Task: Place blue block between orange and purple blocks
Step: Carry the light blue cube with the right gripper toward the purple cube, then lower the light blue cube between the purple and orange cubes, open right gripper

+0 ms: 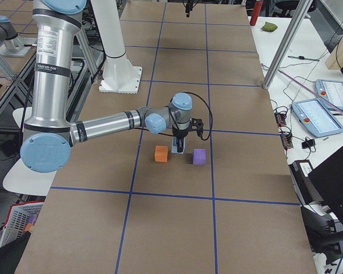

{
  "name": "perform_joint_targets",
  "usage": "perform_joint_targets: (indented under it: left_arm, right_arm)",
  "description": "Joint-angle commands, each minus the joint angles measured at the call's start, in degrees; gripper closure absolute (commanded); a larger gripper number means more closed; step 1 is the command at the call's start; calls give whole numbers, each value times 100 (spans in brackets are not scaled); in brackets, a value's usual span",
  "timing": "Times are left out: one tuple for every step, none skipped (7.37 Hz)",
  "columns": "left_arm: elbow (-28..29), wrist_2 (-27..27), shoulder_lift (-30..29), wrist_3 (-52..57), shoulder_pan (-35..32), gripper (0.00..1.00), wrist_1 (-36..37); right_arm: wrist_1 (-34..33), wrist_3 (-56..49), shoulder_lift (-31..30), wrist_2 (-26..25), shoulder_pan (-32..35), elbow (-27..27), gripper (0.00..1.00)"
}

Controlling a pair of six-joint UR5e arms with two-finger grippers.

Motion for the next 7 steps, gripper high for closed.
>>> perform_joint_targets:
  left_arm:
    - [1,-24,301,746,-410,0,9]
    - [-8,-33,319,774,-411,0,9]
    - [-8,-33,328,775,-411,0,9]
    - [-52,-33,372,775,-411,0,9]
    - [-43,-33,381,775,-411,0,9]
    - [-34,-33,381,775,-411,0,9]
    - [-43,-33,381,775,-411,0,0]
  right_arm:
    - [409,55,46,11,-8,-439,100]
    - [411,169,194,19,-8,-562,100]
    - [420,335,335,11,-17,-720,100]
    - [533,354,371,2,-17,-817,100]
    - [673,346,380,10,-43,-949,100]
    - [805,354,380,11,-130,-1054,100]
    - [806,354,389,11,-175,-1064,100]
